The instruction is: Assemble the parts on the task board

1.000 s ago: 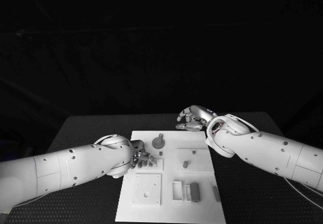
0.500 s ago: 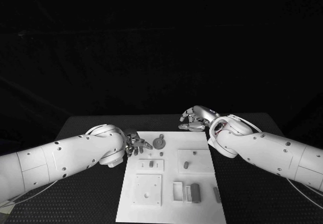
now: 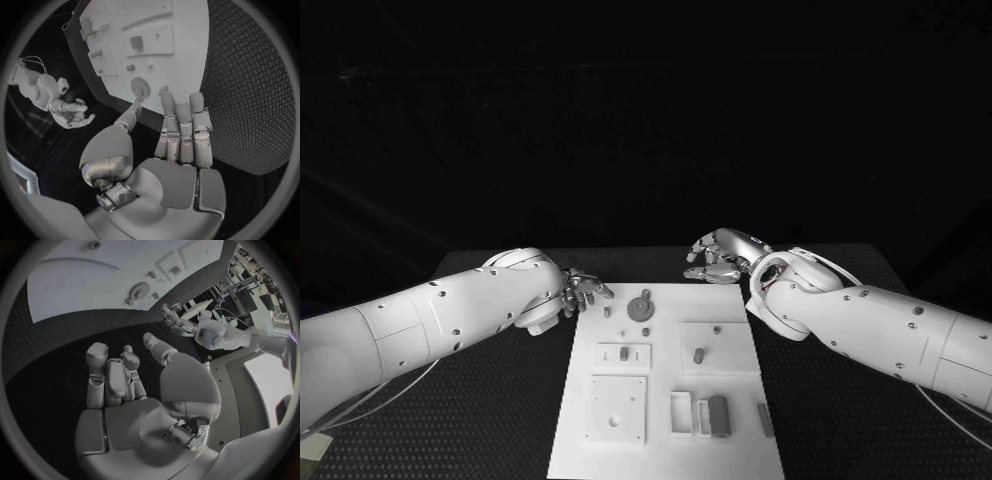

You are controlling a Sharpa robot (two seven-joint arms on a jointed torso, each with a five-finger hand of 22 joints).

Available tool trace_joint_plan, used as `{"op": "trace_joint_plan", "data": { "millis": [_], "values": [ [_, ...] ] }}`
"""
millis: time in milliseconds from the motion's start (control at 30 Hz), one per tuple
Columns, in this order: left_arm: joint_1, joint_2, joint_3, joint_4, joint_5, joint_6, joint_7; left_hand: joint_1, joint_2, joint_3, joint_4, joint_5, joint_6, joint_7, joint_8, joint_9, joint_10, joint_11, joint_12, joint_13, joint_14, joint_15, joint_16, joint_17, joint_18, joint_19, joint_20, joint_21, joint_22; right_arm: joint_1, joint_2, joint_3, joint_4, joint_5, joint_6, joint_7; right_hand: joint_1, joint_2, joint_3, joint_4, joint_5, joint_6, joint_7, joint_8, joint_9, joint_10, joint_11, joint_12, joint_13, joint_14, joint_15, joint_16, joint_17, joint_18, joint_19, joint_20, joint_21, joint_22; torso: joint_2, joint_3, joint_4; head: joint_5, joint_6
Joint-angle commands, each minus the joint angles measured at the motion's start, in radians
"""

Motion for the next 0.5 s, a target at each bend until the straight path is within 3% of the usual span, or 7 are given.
{"op": "trace_joint_plan", "data": {
  "millis": [33,267,500],
  "values": [
    [0.001,0.029,0.000,-0.048,-0.011,0.036,0.027,-0.002,-0.011,0.007,0.003,-0.004,-0.007,0.005,-0.011,-0.008,-0.056,0.038,-0.005,-0.005,-0.005,0.008,-0.003,-0.007,0.001,-0.003,0.010,-0.007,-0.002,0.000,0.002,0.000,-0.002,-0.001,0.003,0.006,-0.002,0.009,-0.005,0.002,0.001,0.000,0.006,-0.005,0.002,-0.008,0.000,-0.006,-0.001,-0.006,-0.001,-0.005,0.001,0.086,0.002,-0.008,-0.005,0.016,0.001,-0.0004,-0.0012,0.000,0.001],
    [0.000,0.086,0.000,-0.136,-0.033,0.062,0.032,-0.004,-0.012,0.014,0.007,-0.004,-0.028,0.018,-0.035,-0.026,-0.074,0.050,-0.008,-0.015,-0.015,0.019,-0.007,-0.023,0.006,-0.010,0.022,-0.020,-0.003,0.000,0.005,0.000,-0.003,-0.001,0.004,0.006,-0.002,0.009,-0.005,0.002,0.001,0.000,0.006,-0.005,0.002,-0.008,0.000,-0.006,-0.001,-0.006,-0.001,-0.005,0.001,0.086,0.002,-0.008,-0.005,0.016,0.002,-0.0005,-0.0030,-0.002,0.000],
    [0.000,0.099,0.000,-0.166,-0.041,0.105,0.044,-0.001,-0.004,0.017,0.009,-0.003,-0.022,0.018,-0.037,-0.029,-0.076,0.050,-0.006,-0.018,-0.014,0.021,-0.003,-0.027,0.009,-0.007,0.025,-0.022,-0.001,0.000,0.009,0.000,-0.005,-0.001,0.004,0.006,-0.002,0.009,-0.006,0.002,0.001,0.000,0.006,-0.006,0.002,-0.008,0.000,-0.006,-0.002,-0.006,-0.001,-0.005,0.001,0.086,0.002,-0.008,-0.005,0.016,0.002,0.0001,-0.0033,-0.007,-0.002]
  ]
}}
